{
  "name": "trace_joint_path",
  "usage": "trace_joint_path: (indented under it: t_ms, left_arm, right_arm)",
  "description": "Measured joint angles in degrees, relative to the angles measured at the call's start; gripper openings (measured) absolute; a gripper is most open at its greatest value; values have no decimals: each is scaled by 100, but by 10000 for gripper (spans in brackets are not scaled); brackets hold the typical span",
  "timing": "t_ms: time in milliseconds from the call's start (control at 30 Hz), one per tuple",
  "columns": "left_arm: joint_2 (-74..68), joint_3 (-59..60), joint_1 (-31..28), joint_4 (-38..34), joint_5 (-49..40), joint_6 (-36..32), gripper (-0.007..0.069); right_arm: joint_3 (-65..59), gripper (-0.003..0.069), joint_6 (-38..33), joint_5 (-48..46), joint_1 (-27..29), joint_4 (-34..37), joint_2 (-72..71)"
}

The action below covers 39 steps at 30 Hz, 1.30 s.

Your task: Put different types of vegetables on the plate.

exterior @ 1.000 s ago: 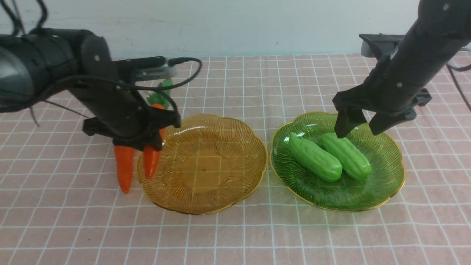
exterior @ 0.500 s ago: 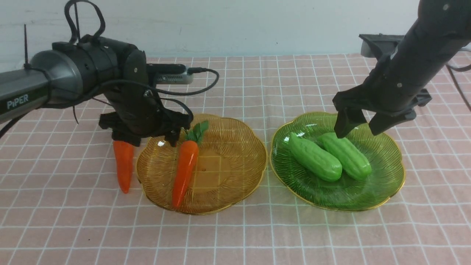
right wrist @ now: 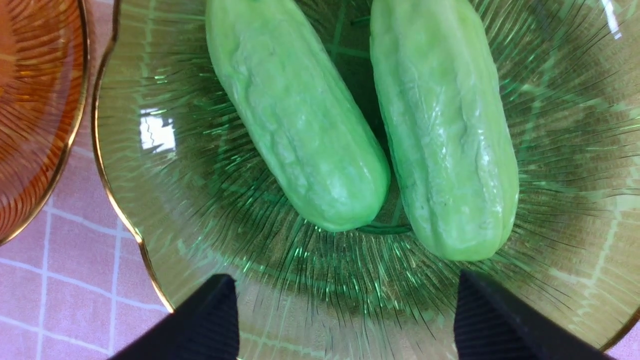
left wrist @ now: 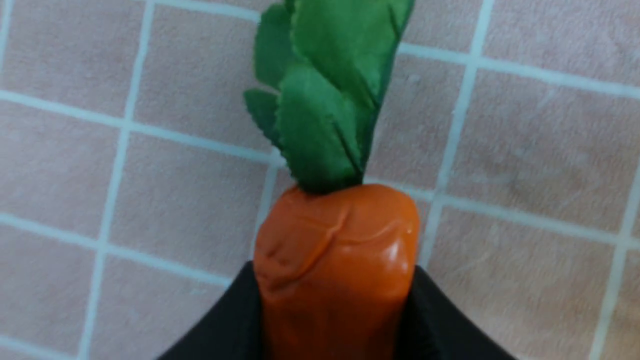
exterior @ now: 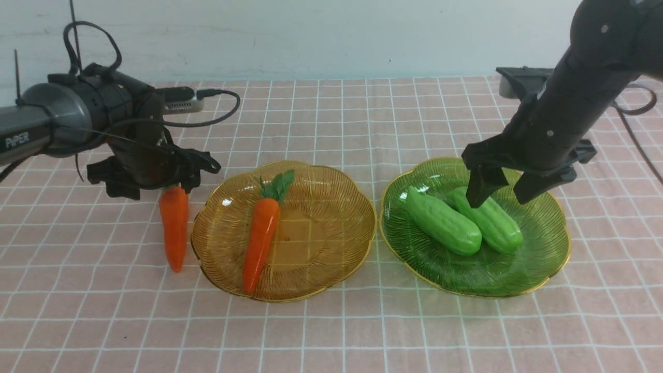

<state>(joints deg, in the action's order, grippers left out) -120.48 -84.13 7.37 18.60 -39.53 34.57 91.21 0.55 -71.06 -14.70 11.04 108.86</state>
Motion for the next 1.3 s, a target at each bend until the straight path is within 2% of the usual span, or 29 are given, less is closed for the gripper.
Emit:
trace_joint_path:
  t_ms: [200,333,500,600,700,833,933,1000,1100,1167,1267,1300]
  left_arm:
    - [433,-148,5,-133,-534,-388,237]
    - [1100,-438,143,-730,-814,-794,236]
    - [1434,-538,721,-1710,-780,-1824,236]
    - [1275,-533,1064,-2206,-760,-2252,239]
    - [912,-515,1410,-2525,-577,-2485,273]
    - [536,-515,1458,-2546,-482,-2498,356]
    - [436,-515,1458,-2546,-537,-2502,422]
    - [436,-515,1458,-2546,-543,-2502,439]
    - [436,-661,1463,-2546,-786,-2508,440]
    - [436,-888,1463,-2546,-1086,-2508,423]
    - [436,-1202,1463,-2516,-1546,-2517,363]
    - [436,-1355,1463,-2502,-1708,-2544,321]
  right_arm:
    - [0,525,-10,0,0,-100,0]
    - [0,513,-144,0,0,-118,0]
    - [-12,458,-327,5,0,-30,-20]
    - [-64,403,-363,17,0,143,-134]
    - [-269,276,-518,22,0,387,-713]
    - [-981,99,-641,16,0,246,-2603]
    - [-1635,32,-646,-22,0,101,-3942]
    - [-2279,6,-639,54,0,99,-5151]
    - [-3527,-6,-626,1214,0,208,-6864]
    - [-4551,-8,-702,2493,0,236,-8068]
    - [-5793,-8,-979,4023,0,240,-9361]
    - [-6216,-8,-1096,4443,0,252,-9766]
